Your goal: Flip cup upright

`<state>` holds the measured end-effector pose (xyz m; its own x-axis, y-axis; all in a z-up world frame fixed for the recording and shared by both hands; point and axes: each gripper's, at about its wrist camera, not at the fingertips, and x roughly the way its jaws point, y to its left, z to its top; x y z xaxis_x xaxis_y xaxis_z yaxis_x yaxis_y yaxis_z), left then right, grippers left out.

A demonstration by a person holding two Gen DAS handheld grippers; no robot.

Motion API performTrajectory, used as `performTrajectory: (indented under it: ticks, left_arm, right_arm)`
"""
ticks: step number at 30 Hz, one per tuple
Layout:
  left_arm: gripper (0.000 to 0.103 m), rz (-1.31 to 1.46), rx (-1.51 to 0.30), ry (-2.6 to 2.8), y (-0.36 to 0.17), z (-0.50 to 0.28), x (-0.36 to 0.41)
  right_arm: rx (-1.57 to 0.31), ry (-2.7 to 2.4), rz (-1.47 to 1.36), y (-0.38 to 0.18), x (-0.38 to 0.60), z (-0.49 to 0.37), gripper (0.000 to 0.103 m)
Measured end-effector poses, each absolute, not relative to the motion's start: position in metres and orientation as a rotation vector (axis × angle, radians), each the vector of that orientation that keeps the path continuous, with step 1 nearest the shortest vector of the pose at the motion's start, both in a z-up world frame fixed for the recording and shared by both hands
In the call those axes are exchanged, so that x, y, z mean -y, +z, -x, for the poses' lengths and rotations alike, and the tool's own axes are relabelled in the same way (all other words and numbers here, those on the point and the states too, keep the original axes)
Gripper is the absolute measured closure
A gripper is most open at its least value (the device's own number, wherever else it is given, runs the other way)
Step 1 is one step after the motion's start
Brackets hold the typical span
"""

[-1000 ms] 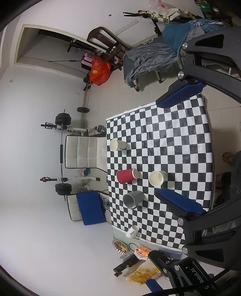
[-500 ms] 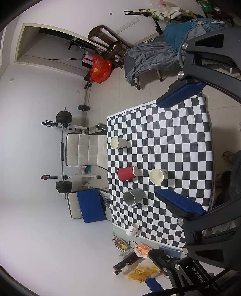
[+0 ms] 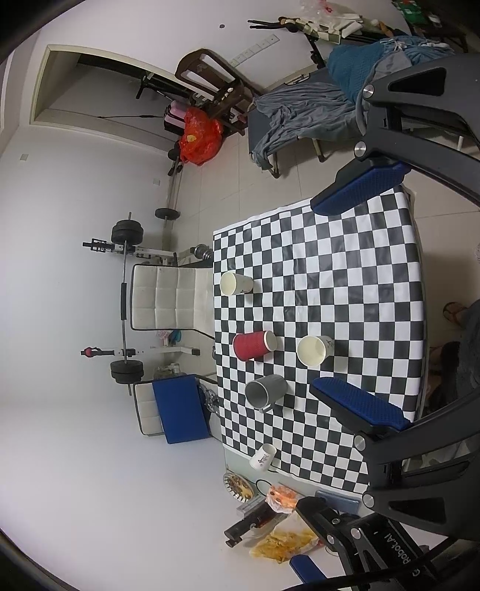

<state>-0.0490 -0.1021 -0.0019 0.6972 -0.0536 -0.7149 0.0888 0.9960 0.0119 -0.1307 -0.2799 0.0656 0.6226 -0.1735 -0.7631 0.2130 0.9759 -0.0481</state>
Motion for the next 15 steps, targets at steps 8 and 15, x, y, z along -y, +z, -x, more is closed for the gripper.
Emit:
performTrajectory:
  ticks: [8,15]
  left_arm:
    - [0.008,-0.046,-0.794,-0.081,-0.0009,0.0517,0.1003]
    - [0.008,-0.048,-0.791,-0.079,0.0006,0.0539,0.1003]
  right_arm:
    - [-0.871,-0.221,-0.047,0.0661,0.2779,0.1303,0.012]
    - [-0.869,-0.222,-0.05,0.066,0.278,0.1308,0.012]
